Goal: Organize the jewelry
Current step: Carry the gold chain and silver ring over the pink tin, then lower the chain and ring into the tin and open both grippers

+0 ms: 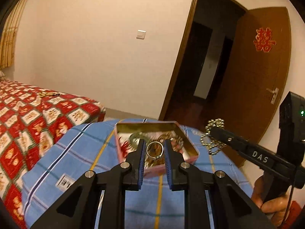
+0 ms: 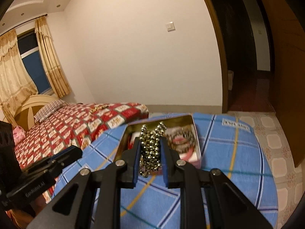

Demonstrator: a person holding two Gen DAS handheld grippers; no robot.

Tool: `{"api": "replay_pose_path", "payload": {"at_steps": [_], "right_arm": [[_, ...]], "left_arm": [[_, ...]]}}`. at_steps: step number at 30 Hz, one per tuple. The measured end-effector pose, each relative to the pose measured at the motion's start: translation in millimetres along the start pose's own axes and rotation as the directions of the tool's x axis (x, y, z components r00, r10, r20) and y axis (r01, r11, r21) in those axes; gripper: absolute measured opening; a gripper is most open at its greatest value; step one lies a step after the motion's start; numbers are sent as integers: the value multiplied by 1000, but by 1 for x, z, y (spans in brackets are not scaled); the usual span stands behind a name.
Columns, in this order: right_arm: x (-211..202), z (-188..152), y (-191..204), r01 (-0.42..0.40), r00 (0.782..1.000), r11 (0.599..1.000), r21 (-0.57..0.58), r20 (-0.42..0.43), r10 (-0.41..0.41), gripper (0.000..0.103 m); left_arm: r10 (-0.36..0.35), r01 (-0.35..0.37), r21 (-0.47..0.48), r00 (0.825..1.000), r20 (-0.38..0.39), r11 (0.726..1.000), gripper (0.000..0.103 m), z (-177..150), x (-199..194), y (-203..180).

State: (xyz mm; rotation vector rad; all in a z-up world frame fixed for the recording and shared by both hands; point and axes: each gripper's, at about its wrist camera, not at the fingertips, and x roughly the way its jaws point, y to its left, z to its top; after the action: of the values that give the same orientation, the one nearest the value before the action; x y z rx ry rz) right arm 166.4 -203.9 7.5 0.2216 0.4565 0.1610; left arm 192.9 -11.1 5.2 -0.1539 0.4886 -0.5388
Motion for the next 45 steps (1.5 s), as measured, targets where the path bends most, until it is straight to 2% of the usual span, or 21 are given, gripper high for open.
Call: {"api": "replay_pose_path", "payload": {"at_steps": [5,11,21,26,31,35,37,38,39,40,41,42,43,45], "right_arm": [[11,14,-7,6,998,1000,5,58,-7,22],[36,20,-22,4,997,999,39,78,-7,22],[105,11,-32,75,997,997,16,-10,-75,22],[125,-1,-40,52,997,998,17,-61,-51,22],[138,-7,-48,22,993,999,25,-116,-19,23],[139,-7,-53,-12,991,999,51,-132,19,29],[138,-6,-52,-25,991,999,48,-133,31,37],[134,-6,-50,-22,992,999,43,-124,28,40],[126,-5,-50,-8,996,999,38,-92,11,46],[121,-4,-49,7,998,999,39,-61,-5,50],[113,-1,-51,31,999,999,45,-13,-30,64],[100,0,-54,70,996,996,61,58,-74,79],[93,1,-57,104,989,992,77,102,-111,84],[79,0,-64,160,971,980,118,160,-178,88]], "left_arm": [[-10,11,-31,1000,20,999,19,10,20,5],[25,-24,-24,999,23,999,19,18,52,5],[87,-90,-38,992,-88,995,19,7,123,14],[117,-121,-26,985,-123,992,19,-5,139,17],[118,-126,-44,981,-151,991,19,-12,148,22],[118,-127,-47,979,-166,991,19,-14,152,23],[109,-121,-64,980,-165,991,20,-14,151,25],[92,-107,-83,982,-166,991,22,-14,150,27],[85,-102,-93,983,-163,990,32,-13,149,28],[83,-100,-101,983,-161,990,46,-13,148,28],[67,-83,-107,986,-151,991,54,-11,145,27],[70,-85,-106,988,-139,991,70,-10,141,25],[89,-100,-97,989,-116,990,75,-8,135,21],[117,-123,-71,990,-84,990,75,-6,127,16]]}}
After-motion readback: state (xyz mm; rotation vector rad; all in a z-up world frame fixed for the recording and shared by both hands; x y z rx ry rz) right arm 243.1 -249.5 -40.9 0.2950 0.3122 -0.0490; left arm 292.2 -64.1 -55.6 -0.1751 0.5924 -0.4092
